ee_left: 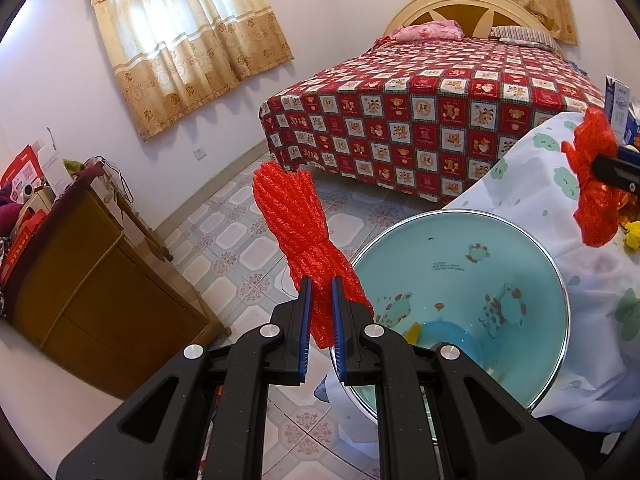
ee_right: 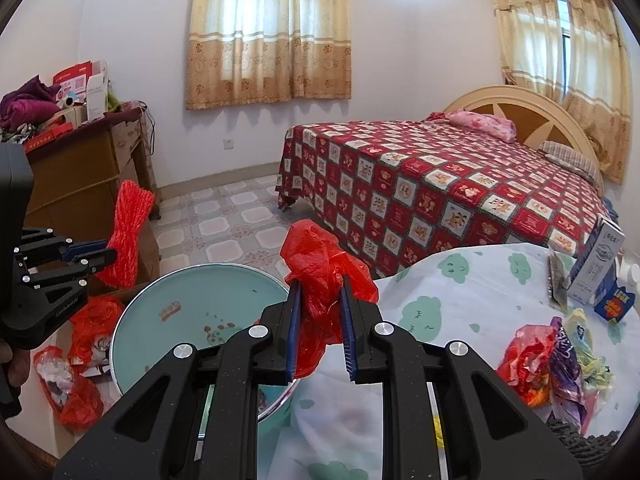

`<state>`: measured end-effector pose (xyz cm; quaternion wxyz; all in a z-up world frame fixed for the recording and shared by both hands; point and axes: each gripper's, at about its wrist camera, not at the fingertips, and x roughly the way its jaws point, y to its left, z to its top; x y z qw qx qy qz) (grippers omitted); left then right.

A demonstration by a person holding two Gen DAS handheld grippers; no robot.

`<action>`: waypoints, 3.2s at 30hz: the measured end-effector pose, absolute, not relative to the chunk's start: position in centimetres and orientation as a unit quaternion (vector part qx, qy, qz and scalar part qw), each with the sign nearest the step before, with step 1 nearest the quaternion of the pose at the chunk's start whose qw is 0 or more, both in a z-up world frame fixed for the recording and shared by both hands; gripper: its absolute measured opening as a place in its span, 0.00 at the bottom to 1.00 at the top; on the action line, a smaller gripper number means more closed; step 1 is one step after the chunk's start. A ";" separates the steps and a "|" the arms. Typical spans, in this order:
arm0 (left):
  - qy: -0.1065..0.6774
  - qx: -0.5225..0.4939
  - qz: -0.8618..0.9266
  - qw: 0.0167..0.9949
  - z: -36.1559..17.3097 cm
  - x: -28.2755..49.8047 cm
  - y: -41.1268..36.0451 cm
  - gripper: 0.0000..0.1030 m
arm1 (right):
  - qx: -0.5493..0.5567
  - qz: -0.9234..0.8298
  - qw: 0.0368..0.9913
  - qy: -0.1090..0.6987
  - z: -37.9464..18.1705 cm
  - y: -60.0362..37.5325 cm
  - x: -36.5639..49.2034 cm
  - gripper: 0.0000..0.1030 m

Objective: Collect trash
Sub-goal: 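Carry the red net and red bag in both tools over the bucket, then open both tools to drop the red net and red bag into the bucket, then grasp the black mesh with the right tool while the left tool grasps the clear plastic bag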

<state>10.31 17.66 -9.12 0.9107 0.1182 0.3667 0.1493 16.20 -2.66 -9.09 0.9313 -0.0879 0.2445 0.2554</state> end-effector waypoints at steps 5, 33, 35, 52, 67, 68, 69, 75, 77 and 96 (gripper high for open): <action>0.366 0.115 0.149 0.911 -9.0 10.3 17.8 0.10 | -0.090 0.258 0.930 0.245 -9.1 -2.4 16.1 0.18; 0.362 0.123 0.102 0.918 -9.3 9.6 15.4 0.45 | -0.095 0.284 0.922 0.244 -9.4 -1.5 15.7 0.48; 0.364 0.120 0.100 0.918 -9.4 9.6 15.3 0.46 | -0.094 0.280 0.923 0.245 -9.4 -1.8 15.6 0.48; 0.386 0.158 0.040 0.908 -11.9 9.1 9.0 0.56 | -0.059 0.084 0.961 0.255 -9.3 -17.4 10.5 0.50; 0.365 0.185 -0.005 0.912 -11.1 9.0 0.6 0.57 | 0.040 0.062 0.947 0.314 -12.6 -28.0 10.8 0.28; 0.363 0.186 -0.006 0.913 -10.9 9.1 0.2 0.57 | 0.038 0.071 0.946 0.314 -12.6 -28.0 10.7 0.25; 0.362 0.186 -0.008 0.913 -10.8 9.1 -0.2 0.57 | 0.040 0.077 0.946 0.314 -12.5 -27.9 10.5 0.20; 0.358 0.181 -0.020 0.916 -9.9 9.3 -2.4 0.57 | 0.056 0.077 0.956 0.277 -11.1 -28.4 8.6 0.15; 0.354 0.183 -0.029 0.917 -9.7 9.3 -3.4 0.57 | 0.061 0.066 0.963 0.255 -10.1 -29.2 7.5 0.15; 0.406 0.191 -0.155 0.880 -13.7 10.7 -13.4 0.16 | 0.086 0.001 0.964 0.251 -11.8 -35.4 4.0 0.15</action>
